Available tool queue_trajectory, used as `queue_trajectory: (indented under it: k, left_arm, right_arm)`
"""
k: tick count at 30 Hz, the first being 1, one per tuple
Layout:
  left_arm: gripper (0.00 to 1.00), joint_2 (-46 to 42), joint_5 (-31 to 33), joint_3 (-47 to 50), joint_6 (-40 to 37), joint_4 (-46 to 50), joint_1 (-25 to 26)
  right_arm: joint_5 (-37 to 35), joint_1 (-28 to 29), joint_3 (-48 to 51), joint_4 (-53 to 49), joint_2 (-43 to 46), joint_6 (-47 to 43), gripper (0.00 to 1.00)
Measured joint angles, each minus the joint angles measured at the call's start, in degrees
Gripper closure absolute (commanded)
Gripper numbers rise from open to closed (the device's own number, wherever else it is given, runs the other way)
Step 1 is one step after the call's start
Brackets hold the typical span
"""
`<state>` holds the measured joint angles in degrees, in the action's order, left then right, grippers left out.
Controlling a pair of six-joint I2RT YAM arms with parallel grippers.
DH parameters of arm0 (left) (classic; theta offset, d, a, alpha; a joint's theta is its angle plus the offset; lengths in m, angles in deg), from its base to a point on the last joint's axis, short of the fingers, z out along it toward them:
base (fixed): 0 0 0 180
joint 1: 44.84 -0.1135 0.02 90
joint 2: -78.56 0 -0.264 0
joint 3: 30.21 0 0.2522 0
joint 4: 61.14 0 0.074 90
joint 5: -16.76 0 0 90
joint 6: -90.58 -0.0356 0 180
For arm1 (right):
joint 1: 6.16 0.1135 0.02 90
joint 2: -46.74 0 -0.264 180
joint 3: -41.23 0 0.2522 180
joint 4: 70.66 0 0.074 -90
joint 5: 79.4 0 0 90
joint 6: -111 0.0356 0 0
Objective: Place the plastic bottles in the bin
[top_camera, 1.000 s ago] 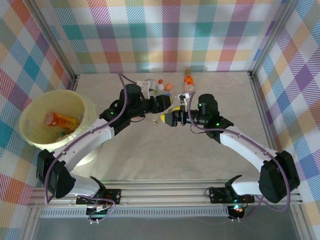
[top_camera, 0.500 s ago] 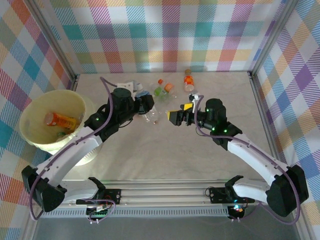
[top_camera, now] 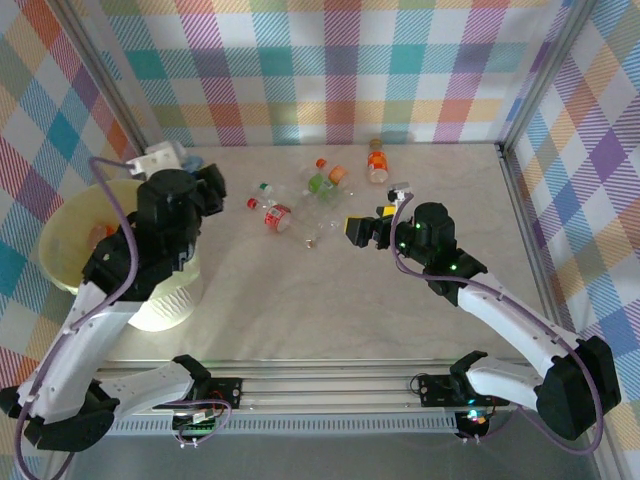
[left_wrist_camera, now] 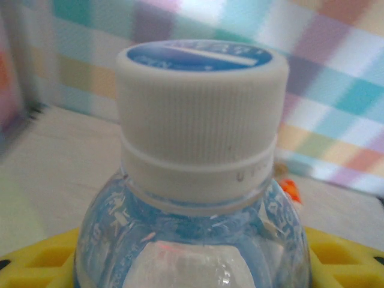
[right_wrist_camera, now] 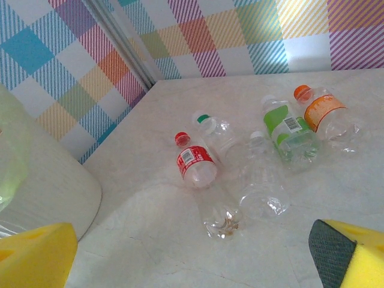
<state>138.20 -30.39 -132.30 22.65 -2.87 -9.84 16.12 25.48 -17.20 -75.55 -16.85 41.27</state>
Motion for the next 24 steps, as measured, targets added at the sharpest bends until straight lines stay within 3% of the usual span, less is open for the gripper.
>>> queue_trajectory:
  k: [4,7,11,24]
  left_arm:
    - [0.50,-1.8,6.8,-0.4,-2.1,2.6,-5.2]
    - [0.50,-2.1,7.3,-0.4,-2.5,4.0,-13.1]
    - [0.51,-2.1,2.8,-0.2,-2.4,5.1,-26.4]
    - [0.52,-0.5,-19.4,5.7,1.5,4.6,-54.8]
  right_arm:
    - [-0.2,0.0,0.0,0.0,-0.1,0.0,0.00]
    - [-0.4,0.0,0.0,0.0,-0.3,0.0,0.00]
    - [-0.4,0.0,0.0,-0.1,-0.5,0.2,0.00]
    - [-1.0,0.0,0.0,-0.9,-0.6,0.2,0.00]
